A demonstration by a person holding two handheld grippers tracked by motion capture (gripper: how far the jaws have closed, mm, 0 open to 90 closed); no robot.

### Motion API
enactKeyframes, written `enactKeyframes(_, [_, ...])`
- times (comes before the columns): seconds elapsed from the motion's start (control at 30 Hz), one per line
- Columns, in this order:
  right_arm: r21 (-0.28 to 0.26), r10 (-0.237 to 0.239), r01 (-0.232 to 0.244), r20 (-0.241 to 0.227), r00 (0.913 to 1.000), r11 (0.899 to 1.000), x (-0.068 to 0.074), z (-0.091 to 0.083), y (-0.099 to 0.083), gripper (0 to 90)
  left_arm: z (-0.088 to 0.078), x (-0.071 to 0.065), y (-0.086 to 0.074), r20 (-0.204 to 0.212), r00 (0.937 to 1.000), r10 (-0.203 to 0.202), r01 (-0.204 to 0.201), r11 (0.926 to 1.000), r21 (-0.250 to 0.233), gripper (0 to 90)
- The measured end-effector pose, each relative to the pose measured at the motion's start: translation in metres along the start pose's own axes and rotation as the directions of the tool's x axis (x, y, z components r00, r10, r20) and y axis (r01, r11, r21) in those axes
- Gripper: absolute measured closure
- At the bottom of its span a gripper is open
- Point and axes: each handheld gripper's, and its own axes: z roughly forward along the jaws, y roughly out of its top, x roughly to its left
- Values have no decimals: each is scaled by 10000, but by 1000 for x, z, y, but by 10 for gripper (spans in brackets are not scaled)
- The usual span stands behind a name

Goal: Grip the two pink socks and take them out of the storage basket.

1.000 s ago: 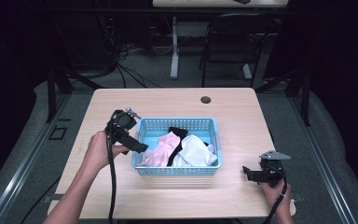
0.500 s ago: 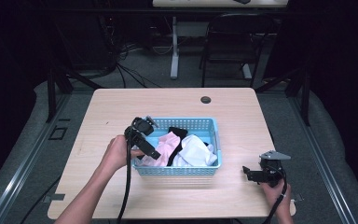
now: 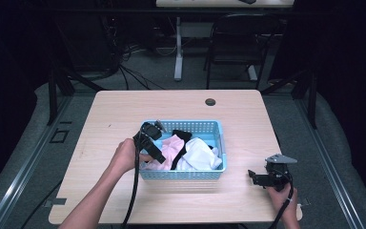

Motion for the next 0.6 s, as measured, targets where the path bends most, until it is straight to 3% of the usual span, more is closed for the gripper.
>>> enactKeyframes(0.13, [-3, 1, -1, -3, 10000, 10000, 0, 0, 0, 101, 7, 0, 0, 44, 10000, 27, -29, 9994, 359, 357])
enactKeyframes(0.33, [4, -5, 5, -5, 10000, 10000, 0, 0, 0, 101, 16, -1, -3, 86, 10000, -15, 10, 9986, 532, 461])
enactKeyframes(0.6, [5, -6, 6, -5, 10000, 10000, 0, 0, 0, 101, 22, -4, -3, -167, 9999, 4, 10, 9965, 831, 693])
